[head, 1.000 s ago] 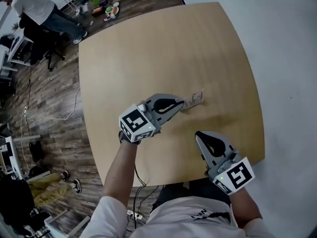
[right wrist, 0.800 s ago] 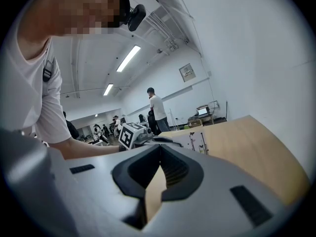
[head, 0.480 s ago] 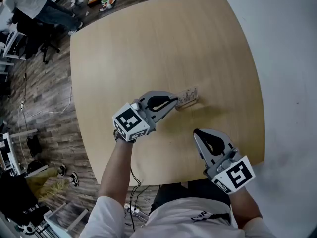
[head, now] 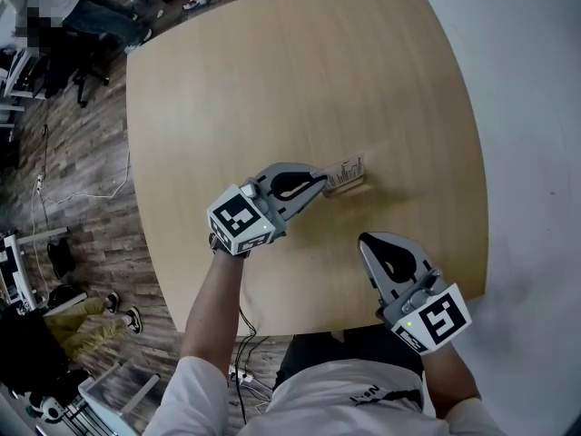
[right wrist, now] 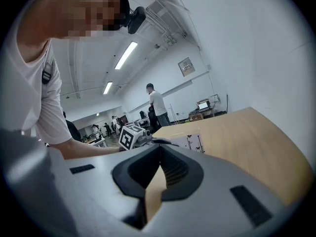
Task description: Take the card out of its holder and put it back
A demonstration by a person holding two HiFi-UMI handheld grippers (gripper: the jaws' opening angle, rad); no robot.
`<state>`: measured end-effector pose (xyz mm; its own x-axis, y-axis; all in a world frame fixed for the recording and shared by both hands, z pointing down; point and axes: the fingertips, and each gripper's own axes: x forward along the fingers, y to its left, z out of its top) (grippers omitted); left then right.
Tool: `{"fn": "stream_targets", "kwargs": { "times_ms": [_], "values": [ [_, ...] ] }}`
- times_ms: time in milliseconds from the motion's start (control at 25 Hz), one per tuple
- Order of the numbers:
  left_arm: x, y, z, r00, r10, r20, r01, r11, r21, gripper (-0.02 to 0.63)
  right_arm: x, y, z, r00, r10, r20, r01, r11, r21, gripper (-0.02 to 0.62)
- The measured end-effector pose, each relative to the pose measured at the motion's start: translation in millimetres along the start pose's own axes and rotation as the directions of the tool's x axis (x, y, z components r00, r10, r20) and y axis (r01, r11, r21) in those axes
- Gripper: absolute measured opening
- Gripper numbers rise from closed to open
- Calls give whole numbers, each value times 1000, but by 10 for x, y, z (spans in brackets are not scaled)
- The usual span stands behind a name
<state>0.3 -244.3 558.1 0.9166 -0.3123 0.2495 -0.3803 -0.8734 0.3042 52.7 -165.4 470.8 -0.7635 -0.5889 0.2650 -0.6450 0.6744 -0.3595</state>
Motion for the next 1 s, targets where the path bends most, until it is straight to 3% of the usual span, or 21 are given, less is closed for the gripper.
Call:
{"fn": "stream_targets", "kwargs": {
  "times_ms": [400, 1000],
  "values": [
    [22, 5, -49, 1000, -9, 5, 9, 1000, -13, 25, -1, -29, -72, 1000, -5, -8, 5, 1000, 3, 15],
    [36, 51, -196, 998, 47, -32, -47, 999, -15, 26, 10, -27, -84, 1000, 2, -10, -1, 1000, 6, 15]
  ]
}}
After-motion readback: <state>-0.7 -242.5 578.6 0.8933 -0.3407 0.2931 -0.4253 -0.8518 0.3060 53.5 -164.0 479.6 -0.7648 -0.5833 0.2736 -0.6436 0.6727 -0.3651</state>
